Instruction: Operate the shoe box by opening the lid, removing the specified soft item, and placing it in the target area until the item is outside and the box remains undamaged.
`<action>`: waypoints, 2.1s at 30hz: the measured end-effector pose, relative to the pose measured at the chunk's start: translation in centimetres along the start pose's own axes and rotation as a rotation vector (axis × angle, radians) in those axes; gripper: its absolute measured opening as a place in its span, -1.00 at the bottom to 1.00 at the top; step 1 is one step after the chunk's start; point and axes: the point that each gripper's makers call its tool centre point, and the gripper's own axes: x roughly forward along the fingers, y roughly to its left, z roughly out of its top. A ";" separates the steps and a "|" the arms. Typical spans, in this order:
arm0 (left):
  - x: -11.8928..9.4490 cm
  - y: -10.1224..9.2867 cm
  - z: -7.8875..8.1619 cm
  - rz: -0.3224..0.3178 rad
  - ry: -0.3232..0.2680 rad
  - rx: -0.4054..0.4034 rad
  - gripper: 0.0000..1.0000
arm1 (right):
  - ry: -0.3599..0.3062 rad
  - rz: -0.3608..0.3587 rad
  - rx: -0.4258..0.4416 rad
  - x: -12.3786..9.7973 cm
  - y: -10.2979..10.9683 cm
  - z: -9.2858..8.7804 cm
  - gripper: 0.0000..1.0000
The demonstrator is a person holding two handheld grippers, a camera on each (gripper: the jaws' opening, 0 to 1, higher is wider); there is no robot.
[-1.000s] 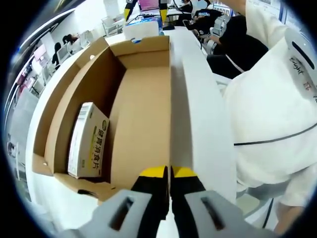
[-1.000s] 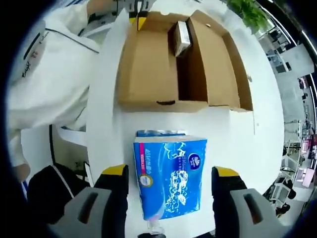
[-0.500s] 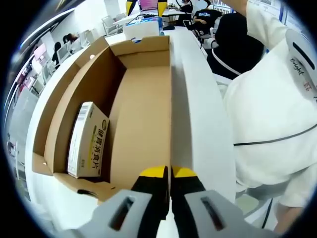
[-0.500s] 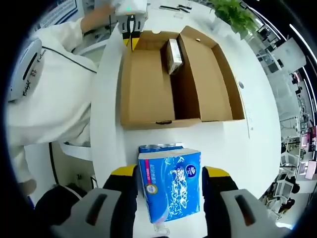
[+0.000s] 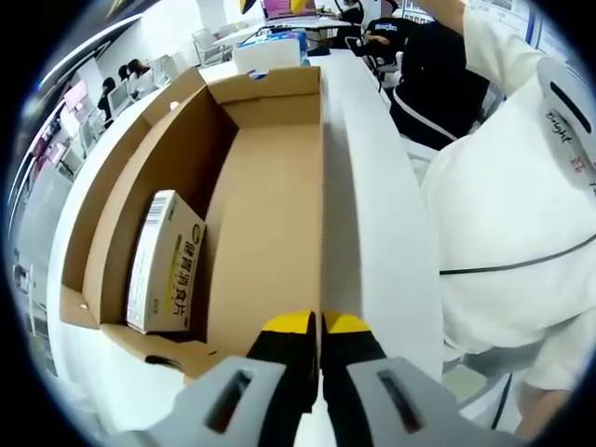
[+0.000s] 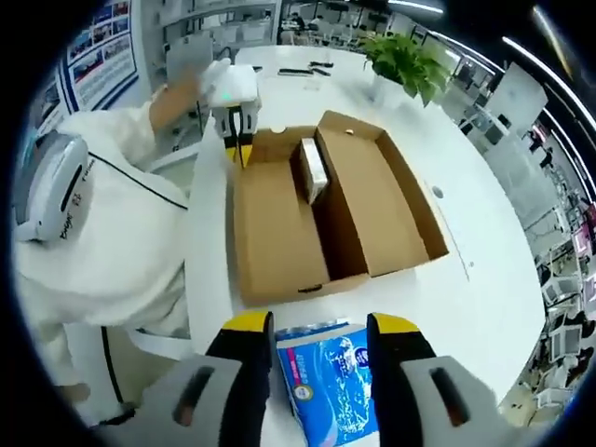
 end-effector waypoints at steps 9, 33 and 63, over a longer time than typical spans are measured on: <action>-0.1 0.2 -0.1 0.004 -0.001 0.002 -0.98 | -0.155 -0.105 -0.067 -0.3 -1.2 2.1 -0.44; -0.2 0.4 -0.2 0.006 -0.002 0.001 -0.98 | -0.596 -0.276 0.322 -3.2 -4.5 6.4 -0.42; -0.1 0.2 -0.2 0.006 -0.003 0.003 -0.98 | -0.897 -0.677 0.437 -7.2 -6.1 7.3 -0.08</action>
